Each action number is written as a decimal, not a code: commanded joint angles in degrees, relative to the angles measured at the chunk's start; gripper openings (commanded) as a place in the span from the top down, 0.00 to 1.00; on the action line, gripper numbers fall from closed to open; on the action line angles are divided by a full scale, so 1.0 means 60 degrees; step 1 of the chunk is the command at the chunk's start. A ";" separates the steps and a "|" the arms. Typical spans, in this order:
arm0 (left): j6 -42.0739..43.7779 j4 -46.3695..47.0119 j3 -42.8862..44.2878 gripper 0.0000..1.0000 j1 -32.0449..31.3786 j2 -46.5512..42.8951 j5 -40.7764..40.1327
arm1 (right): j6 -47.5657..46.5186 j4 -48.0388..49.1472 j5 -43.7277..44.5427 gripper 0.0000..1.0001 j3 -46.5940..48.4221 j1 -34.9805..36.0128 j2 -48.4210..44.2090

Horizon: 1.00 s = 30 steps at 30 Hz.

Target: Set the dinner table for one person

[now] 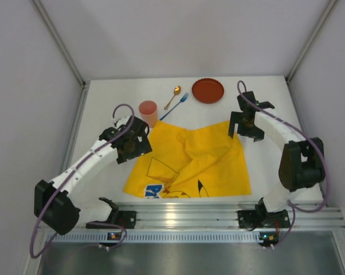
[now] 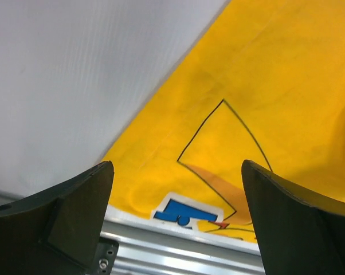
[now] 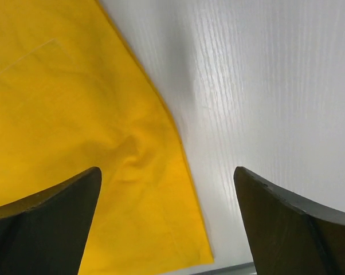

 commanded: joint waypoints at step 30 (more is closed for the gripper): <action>0.4530 0.5737 0.2551 0.56 0.1765 0.7479 0.4551 | 0.1819 0.1229 -0.3788 0.00 -0.4742 0.0159 -0.2649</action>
